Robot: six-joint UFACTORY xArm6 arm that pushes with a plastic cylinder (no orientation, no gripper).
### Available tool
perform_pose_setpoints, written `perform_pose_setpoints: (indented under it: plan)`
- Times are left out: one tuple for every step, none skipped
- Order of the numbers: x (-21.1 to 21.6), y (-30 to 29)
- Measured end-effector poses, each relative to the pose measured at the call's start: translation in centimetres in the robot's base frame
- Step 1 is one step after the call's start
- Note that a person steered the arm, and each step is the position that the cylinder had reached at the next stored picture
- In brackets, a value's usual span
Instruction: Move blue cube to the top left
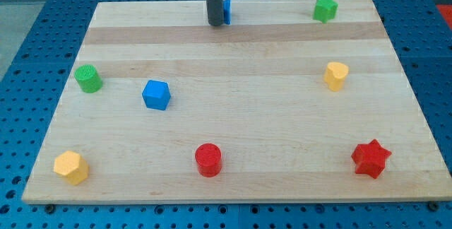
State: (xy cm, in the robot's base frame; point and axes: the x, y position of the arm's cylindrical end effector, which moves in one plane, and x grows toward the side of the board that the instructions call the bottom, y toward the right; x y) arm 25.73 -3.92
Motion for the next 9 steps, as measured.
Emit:
perform_pose_setpoints:
  plan:
    - [1.4, -1.0]
    - [7.0, -2.8]
    - [12.3, -4.1]
    - [16.3, -4.4]
    - [17.7, -4.3]
    - [22.6, -4.3]
    - [23.0, -4.3]
    - [24.0, -7.8]
    - [24.0, -9.0]
